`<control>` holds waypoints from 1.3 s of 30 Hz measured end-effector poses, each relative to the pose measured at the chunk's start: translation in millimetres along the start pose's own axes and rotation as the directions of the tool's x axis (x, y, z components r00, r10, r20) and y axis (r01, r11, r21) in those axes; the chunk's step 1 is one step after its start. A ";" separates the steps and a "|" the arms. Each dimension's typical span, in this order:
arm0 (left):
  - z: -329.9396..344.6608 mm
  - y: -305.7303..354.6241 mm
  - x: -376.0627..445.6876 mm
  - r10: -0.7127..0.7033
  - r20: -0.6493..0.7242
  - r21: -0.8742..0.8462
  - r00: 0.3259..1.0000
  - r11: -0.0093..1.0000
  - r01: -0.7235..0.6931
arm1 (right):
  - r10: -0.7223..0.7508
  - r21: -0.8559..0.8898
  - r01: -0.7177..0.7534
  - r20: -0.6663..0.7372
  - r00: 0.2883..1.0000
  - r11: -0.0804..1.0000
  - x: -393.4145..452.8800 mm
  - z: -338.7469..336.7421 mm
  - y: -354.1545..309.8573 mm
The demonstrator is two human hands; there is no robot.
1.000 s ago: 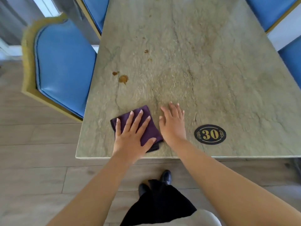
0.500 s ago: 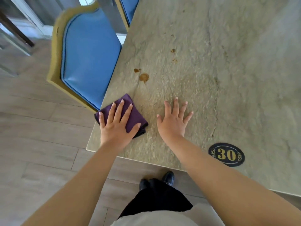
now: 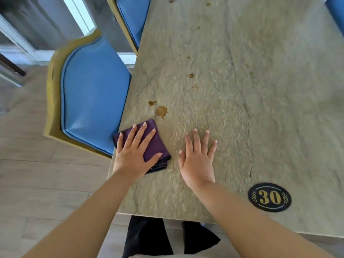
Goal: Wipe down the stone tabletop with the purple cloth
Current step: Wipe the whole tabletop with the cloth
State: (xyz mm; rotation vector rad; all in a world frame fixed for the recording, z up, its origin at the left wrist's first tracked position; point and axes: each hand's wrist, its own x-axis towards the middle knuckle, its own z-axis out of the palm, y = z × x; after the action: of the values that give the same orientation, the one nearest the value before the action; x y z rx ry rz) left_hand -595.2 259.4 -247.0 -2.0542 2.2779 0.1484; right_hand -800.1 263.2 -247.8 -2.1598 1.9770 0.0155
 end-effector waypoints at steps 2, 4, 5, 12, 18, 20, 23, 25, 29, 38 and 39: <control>-3.3 -1.2 27.1 0.082 0.015 0.017 0.997 0.997 -0.082 | 0.014 0.003 -0.014 -0.010 1.000 1.000 -0.6 0.6 -0.3; -7.8 -0.3 57.0 0.159 0.034 0.004 0.987 0.987 -0.160 | 0.034 0.015 -0.034 -0.015 0.999 0.999 -0.7 0.8 -1.9; -10.5 1.5 72.7 0.193 0.045 -0.018 0.980 0.981 -0.193 | 0.044 0.021 -0.044 -0.022 0.999 0.999 -0.7 0.2 -3.0; -9.0 12.5 84.5 0.394 0.038 -0.032 0.918 0.919 -0.393 | 0.149 0.068 -0.140 -0.150 0.977 0.988 -6.1 0.8 -9.7; 4.7 -6.7 -11.5 0.665 -0.007 -0.040 0.747 0.746 -0.664 | 0.467 0.338 -0.371 -0.270 0.842 0.865 -35.2 5.7 -22.0; 3.7 -11.1 1.4 0.691 -0.023 -0.038 0.723 0.722 -0.691 | 0.508 0.306 -0.427 -0.273 0.817 0.851 -48.2 10.1 -24.8; -0.3 4.1 47.6 0.678 -0.046 -0.036 0.734 0.733 -0.680 | 0.644 0.257 -0.592 -0.262 0.718 0.764 -59.7 15.9 -25.1; -2.5 23.6 83.3 0.622 -0.050 -0.034 0.782 0.781 -0.624 | 0.770 0.299 -0.711 -0.202 0.605 0.637 -61.0 16.5 -23.7; -5.6 75.4 127.1 0.536 0.022 -0.018 0.844 0.844 -0.536 | 0.776 0.303 -0.719 -0.153 0.612 0.626 -57.5 17.1 -20.5; 5.0 45.3 6.1 0.863 -0.031 -0.037 0.504 0.503 -0.863 | 0.721 0.337 -0.648 -0.170 0.671 0.683 -74.2 12.3 -7.8; 4.5 30.8 12.8 0.886 -0.031 -0.029 0.463 0.463 -0.886 | 0.720 0.350 -0.641 -0.175 0.672 0.683 -73.4 11.9 -7.9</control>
State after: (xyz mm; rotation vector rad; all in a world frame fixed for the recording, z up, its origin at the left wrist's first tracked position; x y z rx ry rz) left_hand -627.3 250.4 -252.3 -0.5977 3.1023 0.2239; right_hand -797.9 337.9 -247.2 -1.1845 2.6782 -0.4564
